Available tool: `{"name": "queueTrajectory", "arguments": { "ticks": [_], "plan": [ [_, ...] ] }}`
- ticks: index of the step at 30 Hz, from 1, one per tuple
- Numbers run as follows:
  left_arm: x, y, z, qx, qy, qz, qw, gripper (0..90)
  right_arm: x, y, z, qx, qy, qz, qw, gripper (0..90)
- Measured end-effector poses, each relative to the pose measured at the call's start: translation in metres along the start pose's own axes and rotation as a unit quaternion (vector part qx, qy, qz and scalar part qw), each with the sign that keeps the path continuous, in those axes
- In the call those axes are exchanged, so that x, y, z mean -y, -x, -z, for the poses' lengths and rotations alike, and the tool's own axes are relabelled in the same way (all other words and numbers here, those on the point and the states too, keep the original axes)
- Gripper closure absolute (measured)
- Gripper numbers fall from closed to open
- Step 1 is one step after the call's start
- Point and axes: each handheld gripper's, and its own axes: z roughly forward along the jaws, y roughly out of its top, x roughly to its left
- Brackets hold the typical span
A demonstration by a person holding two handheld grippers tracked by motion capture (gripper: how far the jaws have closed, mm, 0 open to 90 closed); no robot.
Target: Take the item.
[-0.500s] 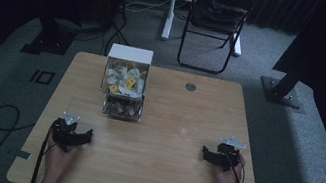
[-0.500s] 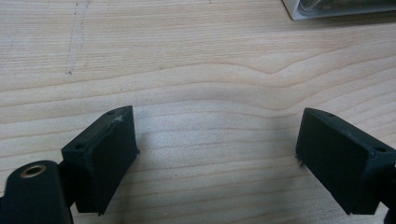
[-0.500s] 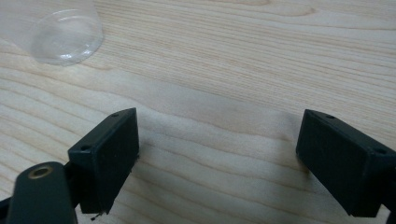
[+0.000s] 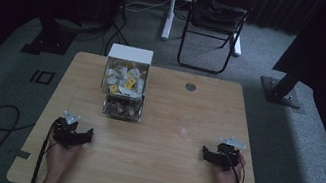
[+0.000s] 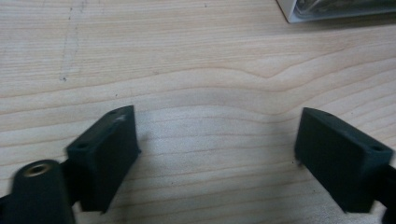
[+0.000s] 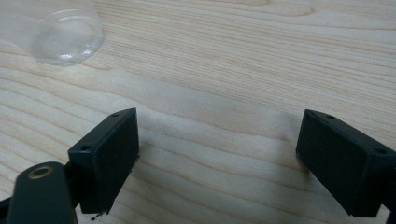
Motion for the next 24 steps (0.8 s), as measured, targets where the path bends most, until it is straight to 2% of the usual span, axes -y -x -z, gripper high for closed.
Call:
{"name": "queueTrajectory", "arguments": {
  "ticks": [9, 13, 14, 17, 19, 20, 24],
  "plan": [
    [-0.003, -0.002, 0.004, 0.011, -0.008, -0.009, 0.9999, 29.1, 0.0, 0.0, 0.0, 0.0, 0.0, 0.001, 1.0, 13.0],
    [-0.003, -0.004, 0.004, 0.018, -0.008, -0.004, 0.9998, 32.4, 0.0, 0.0, 0.0, 0.0, 0.0, 0.001, 1.0, 13.0],
    [-0.004, -0.006, 0.005, 0.023, -0.008, 0.007, 0.9997, 33.8, 0.0, 0.0, 0.0, 0.0, 0.0, 0.001, 1.0, 13.0],
    [-0.004, -0.007, 0.006, 0.029, -0.009, 0.01, 0.9995, 38.5, 0.0, 0.0, 0.0, 0.0, 0.0, 0.001, 1.0, 13.0],
    [-0.005, -0.007, 0.007, 0.034, -0.011, 0.009, 0.9993, 39.9, 0.0, 0.0, 0.0, 0.0, 0.0, 0.0, 1.0, 13.0],
    [-0.005, -0.006, 0.008, 0.038, -0.013, 0.001, 0.9992, 40.4, 0.0, 0.0, 0.0, 0.0, 0.0, 0.001, 1.0, 13.0],
    [-0.006, -0.002, 0.011, 0.041, -0.008, -0.007, 0.9991, 41.3, 0.0, 0.0, 0.0, 0.0, 0.0, 0.001, 1.0, 13.0]
  ]
}}
